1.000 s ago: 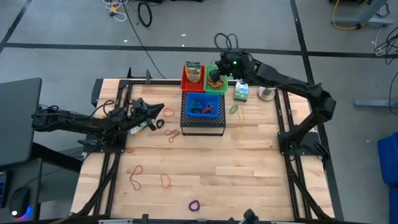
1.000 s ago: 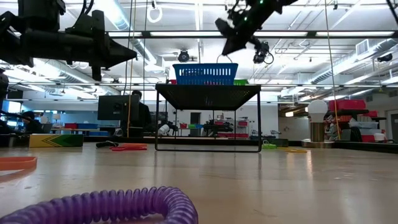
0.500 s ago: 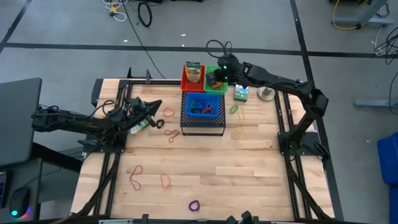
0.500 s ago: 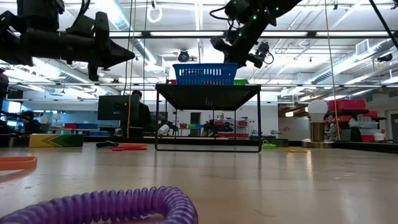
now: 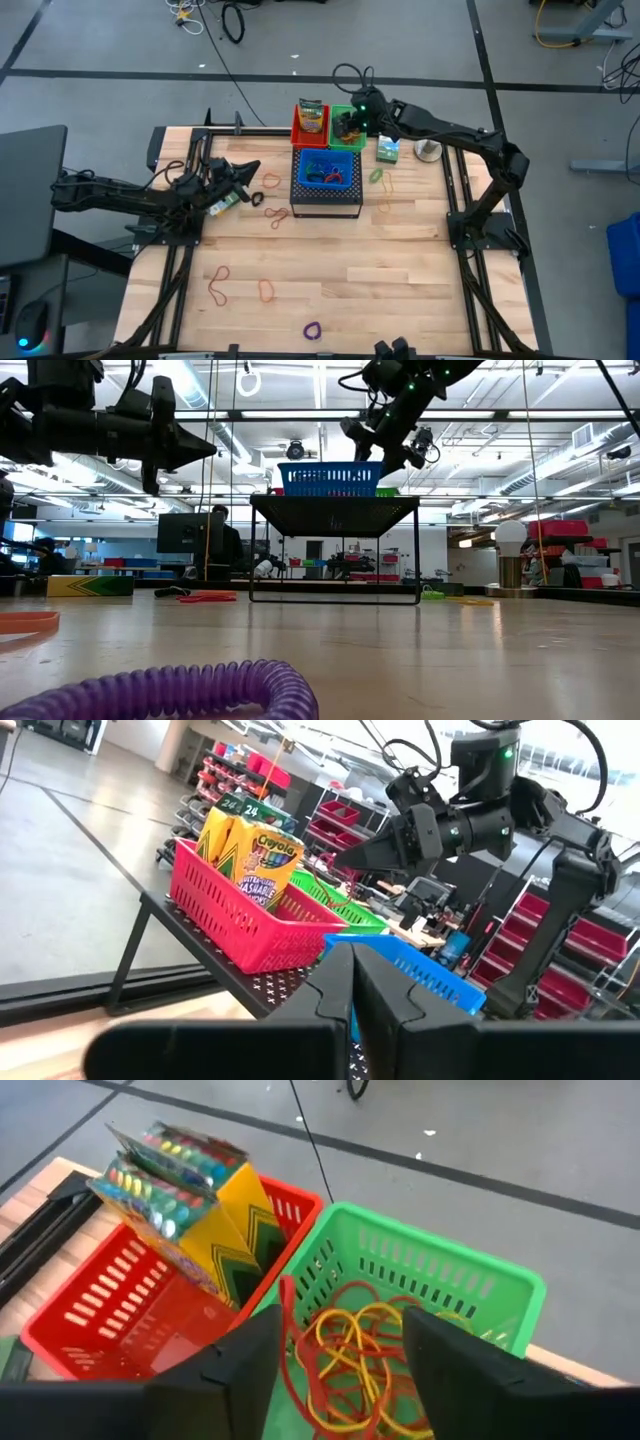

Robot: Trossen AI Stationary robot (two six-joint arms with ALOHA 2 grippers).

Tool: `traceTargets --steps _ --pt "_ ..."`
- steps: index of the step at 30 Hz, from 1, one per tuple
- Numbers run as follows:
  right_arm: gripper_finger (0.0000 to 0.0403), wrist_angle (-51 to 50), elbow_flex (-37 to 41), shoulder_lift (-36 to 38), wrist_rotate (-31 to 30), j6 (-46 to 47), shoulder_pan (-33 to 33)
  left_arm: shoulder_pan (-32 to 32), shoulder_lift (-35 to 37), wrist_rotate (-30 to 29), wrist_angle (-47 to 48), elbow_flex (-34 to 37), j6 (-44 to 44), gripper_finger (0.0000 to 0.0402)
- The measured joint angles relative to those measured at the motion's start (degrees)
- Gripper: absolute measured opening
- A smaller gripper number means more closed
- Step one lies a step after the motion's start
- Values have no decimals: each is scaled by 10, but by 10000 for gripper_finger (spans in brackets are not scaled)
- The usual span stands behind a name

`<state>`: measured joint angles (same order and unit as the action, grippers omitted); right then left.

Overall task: Pick & Place Office Desk Supplies
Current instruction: Put the red rubber band into the green bin on the shelf

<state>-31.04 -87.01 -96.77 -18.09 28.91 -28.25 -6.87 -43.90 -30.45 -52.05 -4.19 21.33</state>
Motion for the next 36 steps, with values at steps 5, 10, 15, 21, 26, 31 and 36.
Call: traceTargets --steps 5,10,15,21,26,31,36 --pt "260 -7 0 0 70 76 -32 0 0 0 5 0 5 10" --pt "295 -27 0 0 141 157 -65 1 0 0 5 0 17 10" --pt "319 -24 0 0 141 157 -67 1 0 0 5 0 19 10" --pt "348 -2 0 7 106 102 -57 1 0 0 13 0 32 10" --pt "359 4 0 13 83 67 -55 1 0 0 19 0 36 10" --pt "369 2 0 18 95 42 -57 1 0 0 21 0 37 9" --pt "395 -9 0 21 101 20 -53 1 0 0 22 0 37 9"
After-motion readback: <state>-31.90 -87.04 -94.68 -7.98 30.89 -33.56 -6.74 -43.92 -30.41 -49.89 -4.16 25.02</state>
